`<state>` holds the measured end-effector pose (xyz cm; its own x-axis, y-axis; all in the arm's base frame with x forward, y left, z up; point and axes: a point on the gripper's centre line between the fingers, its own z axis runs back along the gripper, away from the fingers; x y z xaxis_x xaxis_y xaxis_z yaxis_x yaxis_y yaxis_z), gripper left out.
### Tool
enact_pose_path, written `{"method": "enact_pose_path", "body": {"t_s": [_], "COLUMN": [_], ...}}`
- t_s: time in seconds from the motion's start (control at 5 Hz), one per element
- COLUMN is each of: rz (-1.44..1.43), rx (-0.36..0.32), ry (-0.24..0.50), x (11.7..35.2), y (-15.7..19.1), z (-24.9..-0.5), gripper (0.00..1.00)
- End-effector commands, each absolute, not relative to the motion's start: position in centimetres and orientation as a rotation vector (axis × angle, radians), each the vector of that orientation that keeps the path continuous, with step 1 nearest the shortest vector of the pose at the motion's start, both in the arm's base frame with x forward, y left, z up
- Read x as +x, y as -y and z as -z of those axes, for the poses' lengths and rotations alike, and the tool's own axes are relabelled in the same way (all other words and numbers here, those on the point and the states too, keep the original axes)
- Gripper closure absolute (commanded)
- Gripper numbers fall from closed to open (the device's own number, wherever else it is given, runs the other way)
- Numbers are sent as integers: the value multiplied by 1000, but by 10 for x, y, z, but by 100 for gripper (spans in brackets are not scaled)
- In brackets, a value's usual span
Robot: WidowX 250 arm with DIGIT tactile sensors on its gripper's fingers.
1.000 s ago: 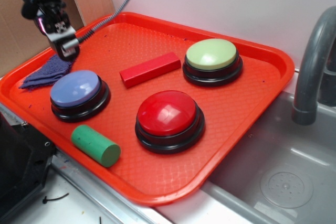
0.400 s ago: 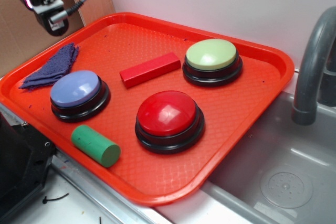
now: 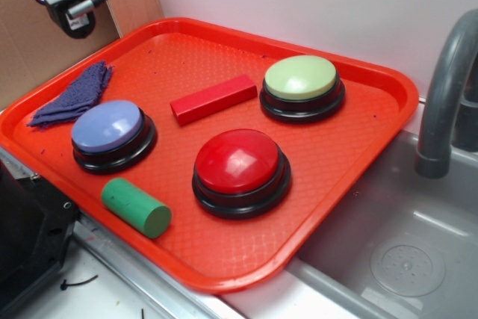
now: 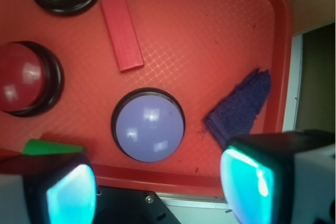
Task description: Push the purple button.
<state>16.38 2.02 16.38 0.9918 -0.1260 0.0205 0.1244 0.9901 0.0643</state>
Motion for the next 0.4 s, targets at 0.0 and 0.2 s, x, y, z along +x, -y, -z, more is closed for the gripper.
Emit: {"method": "enact_pose_path", "body": {"t_s": [0.0,0.2], "rz": [86,58], "rx": [16,13], "ry": [122,163], "x": [171,165], "y": [-26,-32], "z": [-195,-205], "gripper": [0,0]}}
